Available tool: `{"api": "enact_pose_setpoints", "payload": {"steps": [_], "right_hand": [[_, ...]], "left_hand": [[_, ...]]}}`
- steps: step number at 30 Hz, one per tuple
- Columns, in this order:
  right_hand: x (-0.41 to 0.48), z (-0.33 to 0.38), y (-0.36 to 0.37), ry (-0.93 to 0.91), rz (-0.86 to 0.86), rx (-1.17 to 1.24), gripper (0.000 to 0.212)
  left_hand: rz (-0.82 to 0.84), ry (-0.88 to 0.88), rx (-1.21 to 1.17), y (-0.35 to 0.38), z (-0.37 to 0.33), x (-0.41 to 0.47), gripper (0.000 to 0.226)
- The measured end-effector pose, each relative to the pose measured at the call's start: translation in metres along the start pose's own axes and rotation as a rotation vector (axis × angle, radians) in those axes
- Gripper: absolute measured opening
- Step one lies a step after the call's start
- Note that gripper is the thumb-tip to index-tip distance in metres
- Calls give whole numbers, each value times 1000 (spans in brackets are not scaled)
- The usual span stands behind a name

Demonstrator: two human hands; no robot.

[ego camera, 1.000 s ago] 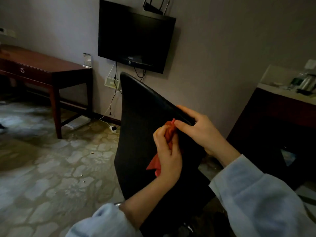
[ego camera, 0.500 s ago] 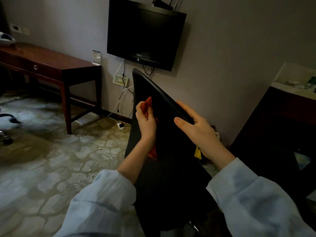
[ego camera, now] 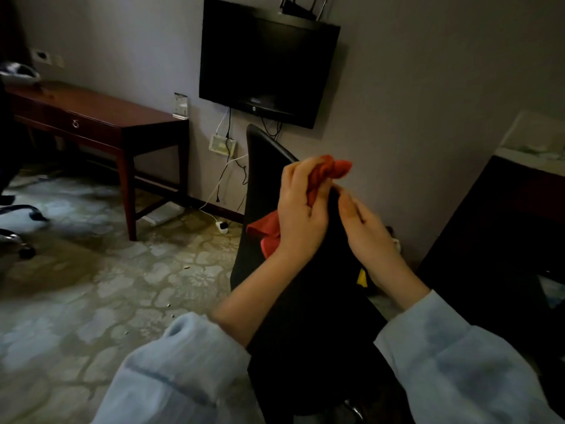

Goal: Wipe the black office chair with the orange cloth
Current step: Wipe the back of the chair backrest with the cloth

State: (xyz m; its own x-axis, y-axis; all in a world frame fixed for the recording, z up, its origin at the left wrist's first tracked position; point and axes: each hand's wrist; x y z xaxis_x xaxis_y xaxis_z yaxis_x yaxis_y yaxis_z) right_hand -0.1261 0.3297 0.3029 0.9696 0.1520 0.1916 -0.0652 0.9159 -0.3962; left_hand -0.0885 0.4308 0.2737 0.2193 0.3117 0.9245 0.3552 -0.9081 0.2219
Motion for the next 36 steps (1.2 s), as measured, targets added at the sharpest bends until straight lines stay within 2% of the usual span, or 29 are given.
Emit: {"api": "enact_pose_setpoints", "payload": {"steps": [4,7,8,10,14,19,22,24,27,30,33,36], "right_hand": [[-13,-12,2,-54,9,34,38],[-22,-24,7,-106,-2,149,35],[-24,-26,8,-114,-4,176,35],[-26,-29,7,-116,6,220,36],[-27,-31,-2,-110,-17,228,34],[-36,-45,-11,-83,-115,188,32],[-42,-55,-16,-78,-150,248,29],[-46,-63,-15,-80,-156,255,34],[-52,-71,-5,-85,-190,186,48],[-53,-76,6,-100,-230,142,57],[-53,-79,9,-115,-224,111,63],[-59,-81,4,-122,-198,83,73]], "left_hand": [[-152,-214,-10,-6,42,-22,27],[-148,-471,-30,-8,50,-65,27],[-125,-507,-23,-8,46,-82,25],[-70,-476,-18,-4,23,-112,27],[-32,-284,-46,17,-30,-140,25],[1,-104,72,34,-30,-129,33],[-70,-63,50,39,-19,-110,30],[-138,-83,46,35,-5,-98,27],[-213,-376,48,19,25,-92,29],[-124,-569,88,3,34,-112,31],[-26,-498,77,4,5,-147,47],[51,-342,6,17,-29,-176,31]]}}
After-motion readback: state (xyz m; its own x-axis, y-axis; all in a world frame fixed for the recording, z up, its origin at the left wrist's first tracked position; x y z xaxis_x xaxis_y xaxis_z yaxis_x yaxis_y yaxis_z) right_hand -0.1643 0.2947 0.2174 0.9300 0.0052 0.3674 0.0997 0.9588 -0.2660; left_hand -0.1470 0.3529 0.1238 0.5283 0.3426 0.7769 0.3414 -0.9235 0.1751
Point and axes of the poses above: each hand's wrist, its own x-axis towards the middle knuckle, its own y-axis out of the palm, z = x × y, and after that the axes turned 12 degrees about y, right-handed
